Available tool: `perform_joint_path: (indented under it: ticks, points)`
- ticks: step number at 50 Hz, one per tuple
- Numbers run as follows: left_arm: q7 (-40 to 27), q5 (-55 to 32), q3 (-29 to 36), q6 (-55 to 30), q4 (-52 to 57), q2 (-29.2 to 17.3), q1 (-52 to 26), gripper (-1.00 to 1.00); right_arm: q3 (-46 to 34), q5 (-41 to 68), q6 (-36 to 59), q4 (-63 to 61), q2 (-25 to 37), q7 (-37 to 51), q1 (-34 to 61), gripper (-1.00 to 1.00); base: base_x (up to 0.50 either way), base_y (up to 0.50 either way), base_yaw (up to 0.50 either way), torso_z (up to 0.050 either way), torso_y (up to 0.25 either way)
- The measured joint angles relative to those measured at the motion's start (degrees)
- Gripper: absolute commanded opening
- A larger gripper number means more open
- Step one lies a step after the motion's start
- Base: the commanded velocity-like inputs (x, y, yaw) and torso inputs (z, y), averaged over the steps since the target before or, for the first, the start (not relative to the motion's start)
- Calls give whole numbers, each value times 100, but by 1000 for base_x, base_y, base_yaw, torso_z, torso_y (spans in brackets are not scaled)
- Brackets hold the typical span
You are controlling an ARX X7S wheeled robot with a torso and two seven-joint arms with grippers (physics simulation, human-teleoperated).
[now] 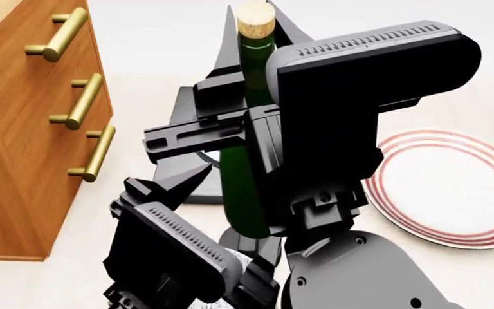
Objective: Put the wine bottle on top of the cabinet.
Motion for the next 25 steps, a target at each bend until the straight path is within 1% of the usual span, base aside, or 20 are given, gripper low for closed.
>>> perform_joint_path:
  ticks: [13, 25]
  points:
    - [-112, -405, -111, 243, -346, 70, -159, 100, -9, 59, -21, 4, 32, 41, 0, -100, 0, 0, 0, 1, 1]
    - [-251, -696, -74, 359, -457, 47, -270, 100, -25, 101, -57, 26, 73, 76, -11, -100, 0, 0, 0, 0, 1]
